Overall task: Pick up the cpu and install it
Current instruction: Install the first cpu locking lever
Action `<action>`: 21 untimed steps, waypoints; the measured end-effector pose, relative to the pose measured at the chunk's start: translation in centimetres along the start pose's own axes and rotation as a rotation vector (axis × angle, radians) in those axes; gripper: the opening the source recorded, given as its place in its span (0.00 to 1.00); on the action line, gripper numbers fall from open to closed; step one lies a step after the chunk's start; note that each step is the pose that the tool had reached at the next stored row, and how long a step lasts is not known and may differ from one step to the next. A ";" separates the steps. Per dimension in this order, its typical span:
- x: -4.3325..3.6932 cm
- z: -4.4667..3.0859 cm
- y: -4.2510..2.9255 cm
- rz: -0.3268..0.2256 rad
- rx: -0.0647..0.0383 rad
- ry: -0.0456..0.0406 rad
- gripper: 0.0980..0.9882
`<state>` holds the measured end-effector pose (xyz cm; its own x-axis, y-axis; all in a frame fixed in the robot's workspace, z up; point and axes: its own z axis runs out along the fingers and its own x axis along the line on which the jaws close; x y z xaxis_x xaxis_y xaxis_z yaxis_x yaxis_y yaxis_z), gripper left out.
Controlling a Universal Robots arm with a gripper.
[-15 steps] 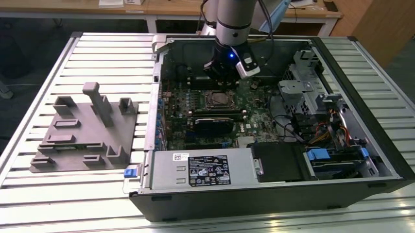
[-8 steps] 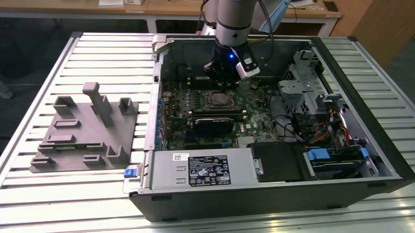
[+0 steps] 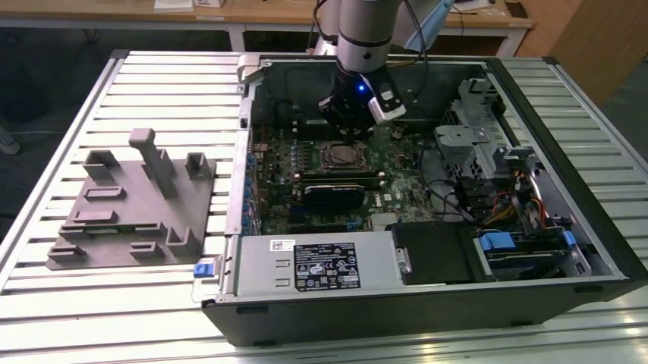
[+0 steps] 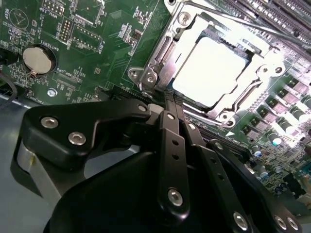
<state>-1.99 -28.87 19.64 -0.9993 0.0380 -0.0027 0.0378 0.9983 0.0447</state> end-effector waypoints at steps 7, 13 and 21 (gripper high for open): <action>-0.04 -1.06 0.10 0.000 -0.002 -0.0007 0.01; -0.15 -1.07 0.03 0.000 -0.002 -0.0005 0.01; -0.59 -1.07 0.04 0.000 -0.002 -0.0006 0.01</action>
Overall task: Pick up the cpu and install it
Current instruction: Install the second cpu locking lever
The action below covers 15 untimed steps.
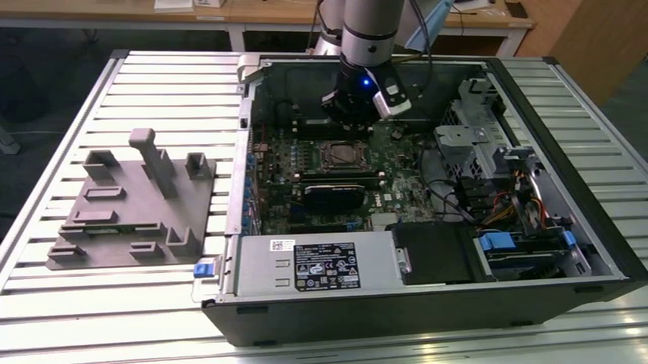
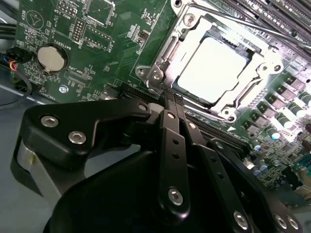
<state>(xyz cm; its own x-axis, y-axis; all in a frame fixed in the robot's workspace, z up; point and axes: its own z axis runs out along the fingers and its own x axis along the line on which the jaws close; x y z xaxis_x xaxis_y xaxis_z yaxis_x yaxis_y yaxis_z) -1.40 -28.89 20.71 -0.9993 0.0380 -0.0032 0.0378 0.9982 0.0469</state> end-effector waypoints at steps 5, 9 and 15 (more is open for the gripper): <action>-0.25 0.00 0.00 0.000 0.000 0.0000 0.01; -0.38 0.00 -0.11 0.000 0.000 0.0000 0.01; -0.56 -0.01 -0.36 0.000 0.000 0.0000 0.01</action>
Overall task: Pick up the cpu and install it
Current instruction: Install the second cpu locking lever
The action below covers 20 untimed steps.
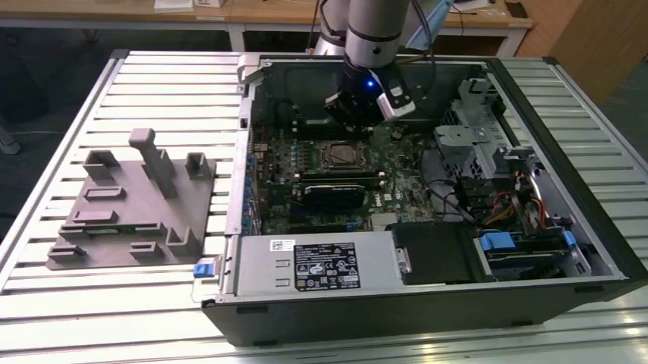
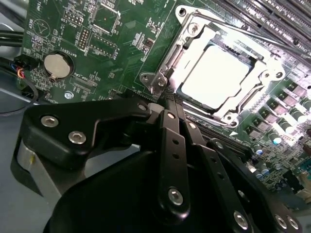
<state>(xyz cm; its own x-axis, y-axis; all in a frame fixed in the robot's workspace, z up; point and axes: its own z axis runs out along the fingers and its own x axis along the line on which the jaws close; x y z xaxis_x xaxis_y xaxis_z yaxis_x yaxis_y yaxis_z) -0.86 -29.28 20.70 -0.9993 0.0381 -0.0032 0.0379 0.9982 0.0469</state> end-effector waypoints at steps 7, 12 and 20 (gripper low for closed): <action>-0.02 -1.72 0.06 0.000 0.000 0.0000 0.01; -0.06 -1.84 -0.93 0.000 -0.001 0.0001 0.01; -0.22 -1.89 -2.73 0.001 -0.009 0.0229 0.01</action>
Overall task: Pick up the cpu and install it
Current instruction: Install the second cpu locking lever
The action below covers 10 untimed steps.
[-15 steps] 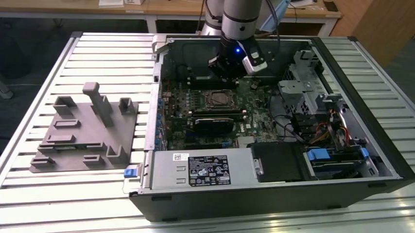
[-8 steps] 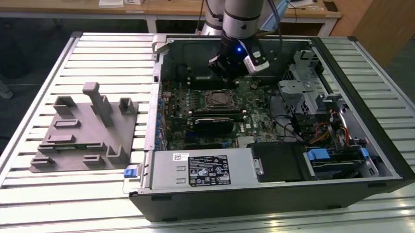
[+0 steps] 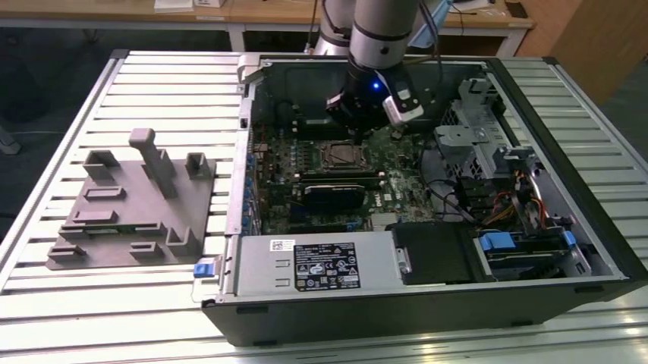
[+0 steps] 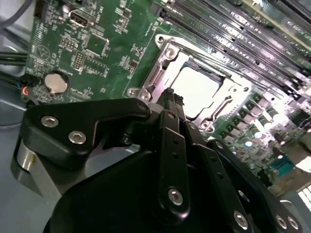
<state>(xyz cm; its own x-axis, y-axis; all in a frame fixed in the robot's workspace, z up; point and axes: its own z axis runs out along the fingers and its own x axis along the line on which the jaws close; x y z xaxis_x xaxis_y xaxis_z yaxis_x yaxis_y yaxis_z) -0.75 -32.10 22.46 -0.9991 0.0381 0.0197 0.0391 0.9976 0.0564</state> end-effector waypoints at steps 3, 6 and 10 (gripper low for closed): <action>-0.05 -0.01 -0.23 0.000 -0.002 0.0039 0.01; -0.07 -0.05 -0.94 0.000 -0.002 0.0040 0.01; -0.11 -0.06 -1.92 0.000 -0.003 0.0040 0.01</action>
<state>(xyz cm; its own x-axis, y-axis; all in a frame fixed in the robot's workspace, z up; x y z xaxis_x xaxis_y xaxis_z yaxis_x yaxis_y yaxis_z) -0.71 -34.02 22.41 -0.9990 0.0380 0.0237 0.0393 0.9975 0.0591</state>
